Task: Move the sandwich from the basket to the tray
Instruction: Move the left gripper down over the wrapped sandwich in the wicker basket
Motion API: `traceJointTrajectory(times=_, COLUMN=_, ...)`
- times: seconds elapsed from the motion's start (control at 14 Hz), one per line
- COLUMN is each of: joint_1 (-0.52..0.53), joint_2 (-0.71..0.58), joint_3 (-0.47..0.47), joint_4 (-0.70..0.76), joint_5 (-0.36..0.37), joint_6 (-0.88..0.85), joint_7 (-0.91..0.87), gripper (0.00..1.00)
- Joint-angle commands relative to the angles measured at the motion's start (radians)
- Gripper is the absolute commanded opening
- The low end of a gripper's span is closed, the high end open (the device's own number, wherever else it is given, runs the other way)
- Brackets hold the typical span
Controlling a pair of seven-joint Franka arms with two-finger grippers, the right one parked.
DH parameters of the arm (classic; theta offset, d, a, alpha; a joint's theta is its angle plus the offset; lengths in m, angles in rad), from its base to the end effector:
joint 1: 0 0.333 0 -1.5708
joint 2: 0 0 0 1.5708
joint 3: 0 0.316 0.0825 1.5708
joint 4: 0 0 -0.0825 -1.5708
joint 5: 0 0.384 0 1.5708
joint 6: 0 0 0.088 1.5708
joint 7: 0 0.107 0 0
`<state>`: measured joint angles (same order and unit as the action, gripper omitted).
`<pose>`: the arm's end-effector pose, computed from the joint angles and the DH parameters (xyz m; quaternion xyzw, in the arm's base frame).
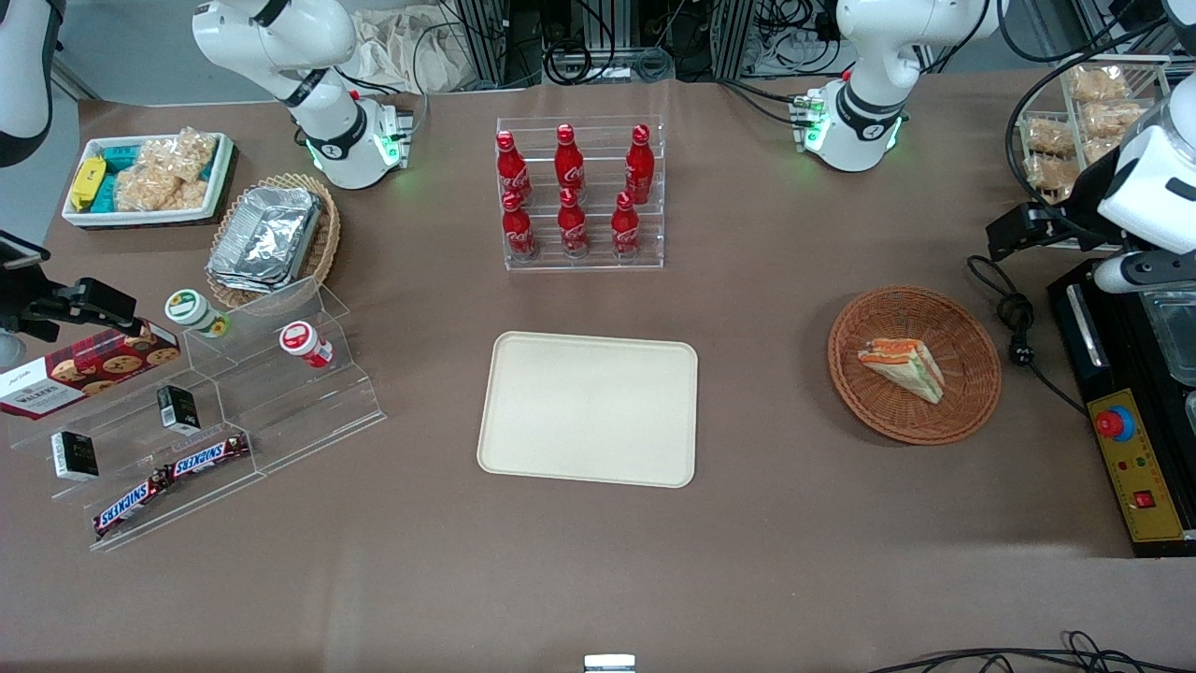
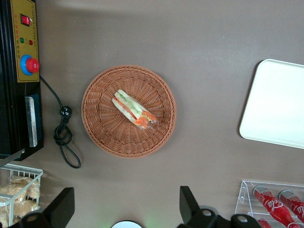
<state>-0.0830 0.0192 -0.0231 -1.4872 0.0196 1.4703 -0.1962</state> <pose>0.5477 -0.0559 0.6443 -0.9987 -0.0458 0.0164 0.0122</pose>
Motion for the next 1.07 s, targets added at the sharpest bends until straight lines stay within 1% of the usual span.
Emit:
traceJointTrajectory(times=0.0, joint_1=-0.001, joint_2=-0.002, joint_3=0.0, joint_4=0.001, joint_5=0.017, joint_6=-0.022, joint_7=-0.02, gripper=0.99)
traceJointTrajectory(times=0.21, joint_1=0.02, joint_2=0.01, joint_3=-0.005, joint_4=0.001, joint_5=0.006, joint_6=-0.013, joint_7=-0.141, gripper=0.99)
traceJointTrajectory(times=0.29, joint_1=0.02, joint_2=0.031, joint_3=-0.005, joint_4=-0.002, joint_5=0.003, joint_6=-0.008, joint_7=-0.21, gripper=0.99)
traceJointTrajectory(times=0.43, joint_1=0.023, joint_2=0.057, joint_3=-0.002, joint_4=-0.033, joint_5=-0.023, joint_6=0.011, joint_7=-0.322, gripper=0.99)
traceJointTrajectory(times=0.79, joint_1=0.025, joint_2=0.047, joint_3=0.002, joint_4=-0.322, joint_5=-0.017, joint_6=0.299, joint_7=-0.534, gripper=0.99)
traceJointTrajectory(times=1.0, joint_1=0.028, joint_2=0.061, joint_3=0.005, joint_4=-0.506, joint_5=-0.012, joint_6=0.5, joint_7=-0.612, gripper=0.99)
